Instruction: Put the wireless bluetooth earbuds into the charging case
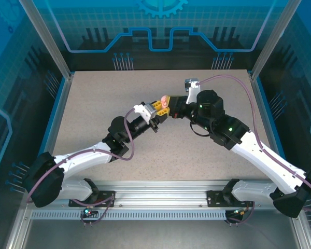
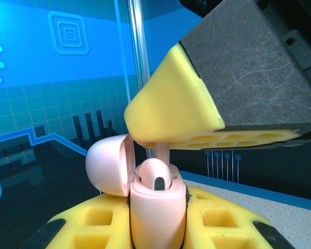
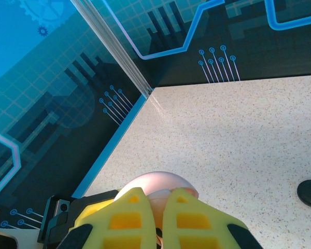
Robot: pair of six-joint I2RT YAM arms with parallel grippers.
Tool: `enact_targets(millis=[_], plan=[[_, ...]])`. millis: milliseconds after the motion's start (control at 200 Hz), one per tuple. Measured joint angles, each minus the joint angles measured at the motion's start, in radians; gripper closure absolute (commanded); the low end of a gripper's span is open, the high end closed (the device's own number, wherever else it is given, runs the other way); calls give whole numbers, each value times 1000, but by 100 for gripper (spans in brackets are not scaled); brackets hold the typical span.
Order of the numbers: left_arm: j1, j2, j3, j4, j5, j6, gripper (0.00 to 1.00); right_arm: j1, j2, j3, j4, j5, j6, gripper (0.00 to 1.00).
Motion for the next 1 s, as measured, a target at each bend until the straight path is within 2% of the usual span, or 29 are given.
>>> enact_targets(millis=[645,845,1001], plan=[[-2,0,3,4,0,0,100,14,-8,-11,-10,7,-22,93],[-2,0,3,-3,0,0,100,14,-1,-8,-13,8,-21,76],[-2,0,3,5,0,-1,100,14,2,10,-33,21,-14,56]])
